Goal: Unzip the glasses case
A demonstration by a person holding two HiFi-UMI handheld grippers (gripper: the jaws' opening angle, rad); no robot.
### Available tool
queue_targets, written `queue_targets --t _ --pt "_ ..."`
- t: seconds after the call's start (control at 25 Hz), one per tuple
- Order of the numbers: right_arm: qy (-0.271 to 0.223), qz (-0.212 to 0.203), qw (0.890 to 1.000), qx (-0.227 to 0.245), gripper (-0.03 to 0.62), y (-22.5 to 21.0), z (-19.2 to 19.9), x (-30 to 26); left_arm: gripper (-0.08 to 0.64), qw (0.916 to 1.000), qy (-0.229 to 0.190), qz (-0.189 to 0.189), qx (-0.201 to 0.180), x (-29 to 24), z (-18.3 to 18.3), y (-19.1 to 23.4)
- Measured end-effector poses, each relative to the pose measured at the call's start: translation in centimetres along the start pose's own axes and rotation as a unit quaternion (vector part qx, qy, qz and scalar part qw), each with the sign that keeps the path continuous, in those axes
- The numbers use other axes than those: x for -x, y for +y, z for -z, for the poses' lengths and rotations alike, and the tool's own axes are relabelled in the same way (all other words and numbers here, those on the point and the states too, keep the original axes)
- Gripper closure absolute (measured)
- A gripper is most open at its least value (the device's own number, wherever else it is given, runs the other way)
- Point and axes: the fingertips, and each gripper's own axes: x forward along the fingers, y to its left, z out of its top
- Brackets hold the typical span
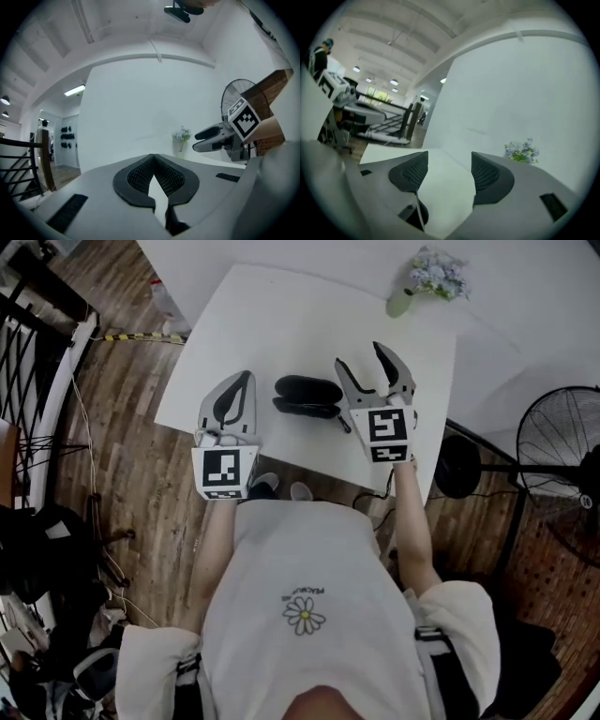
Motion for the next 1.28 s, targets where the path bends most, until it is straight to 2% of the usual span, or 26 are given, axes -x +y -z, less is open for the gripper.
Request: queue_targets --t 0.12,0.2,0.48,0.6,0.84,1.28 --pt "-0.052 0.054 0.994 -0.08 0.324 -2.4 -3.4 2.0 0.547 0.9982 -0.046 0.037 0.011 -2.3 -4.0 -0.1" --pt "-0.072 0.091 0.988 -0.107 0.328 -3.2 -4.7 3.6 0.546 0.9954 -0.07 0.064 0.015 -3.6 -6.1 -0.2" --pt "-0.118 0.208 0.959 -0.151 0.574 -4.3 -6.9 9.0 0.546 0.9835 -0.128 0.126 0.023 -5.4 -10.4 0.2" --pt "-0.098 0.247 0.953 -0.147 0.584 -3.7 -6.2 10.0 0.546 0.9798 -0.136 0.144 0.022 -5.7 -10.5 0.5" --pt "-0.049 0.264 0.952 -0.146 0.584 -1.8 -4.7 10.2 0.546 0.9764 -0.136 0.165 0.031 -5.8 -10.0 0.7" --pt "-0.04 0.26 0.956 -0.133 0.584 -0.8 -5.2 10.2 0.546 0.9768 -0.134 0.165 0.03 -5.0 -9.4 1.0"
